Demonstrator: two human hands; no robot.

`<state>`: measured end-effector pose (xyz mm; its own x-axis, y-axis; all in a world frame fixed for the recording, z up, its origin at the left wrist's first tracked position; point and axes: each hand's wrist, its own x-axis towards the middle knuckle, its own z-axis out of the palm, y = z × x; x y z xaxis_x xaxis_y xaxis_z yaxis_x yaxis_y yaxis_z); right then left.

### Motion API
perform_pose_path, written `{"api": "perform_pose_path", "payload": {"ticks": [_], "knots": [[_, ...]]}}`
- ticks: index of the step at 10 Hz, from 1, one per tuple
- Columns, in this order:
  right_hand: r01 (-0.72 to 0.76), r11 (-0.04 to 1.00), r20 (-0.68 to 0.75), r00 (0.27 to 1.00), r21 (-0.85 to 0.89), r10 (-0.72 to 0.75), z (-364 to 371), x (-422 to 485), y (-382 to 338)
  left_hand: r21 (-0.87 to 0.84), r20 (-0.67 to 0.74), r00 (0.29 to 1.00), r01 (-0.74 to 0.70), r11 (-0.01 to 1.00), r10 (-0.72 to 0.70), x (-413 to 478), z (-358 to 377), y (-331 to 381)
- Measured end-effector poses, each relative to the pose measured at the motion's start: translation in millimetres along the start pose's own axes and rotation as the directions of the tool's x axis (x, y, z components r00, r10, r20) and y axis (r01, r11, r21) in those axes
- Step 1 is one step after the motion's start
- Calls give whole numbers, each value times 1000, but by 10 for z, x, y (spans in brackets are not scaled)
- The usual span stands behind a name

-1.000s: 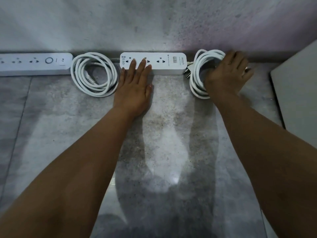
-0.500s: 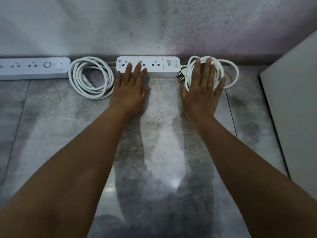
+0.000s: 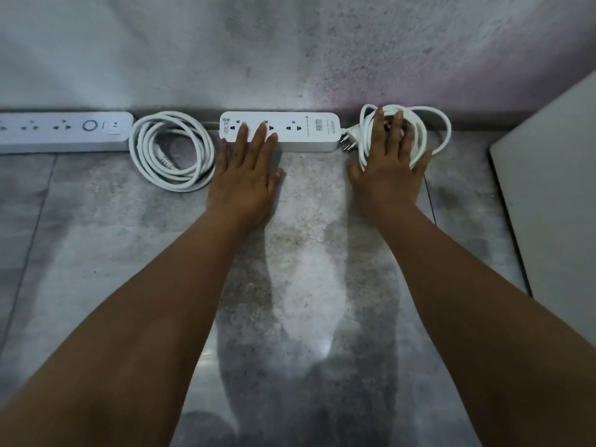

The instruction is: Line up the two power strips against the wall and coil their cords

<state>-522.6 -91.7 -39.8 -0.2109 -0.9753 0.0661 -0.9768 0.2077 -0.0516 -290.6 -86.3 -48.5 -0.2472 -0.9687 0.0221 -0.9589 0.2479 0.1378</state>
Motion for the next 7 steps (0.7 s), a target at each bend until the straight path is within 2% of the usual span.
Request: {"api": "perform_pose_path", "payload": {"ticks": [2,3,5,7], "knots": [[-8,1000,26,1000,30,8,-13,23,-20,4,18,1000,6,1000,-6,-10,-1,10],[5,1000,26,1000,-13,-5,-55,-3,-4,38,31,999,4,999,-6,-11,-12,21],[24,999,-31,999,28,-23,-214,-55,26,122,80,997,-25,992,16,-11,-118,13],[25,998,-77,997,50,-21,-336,-200,24,113,84,996,-2,994,-7,35,-207,70]]}}
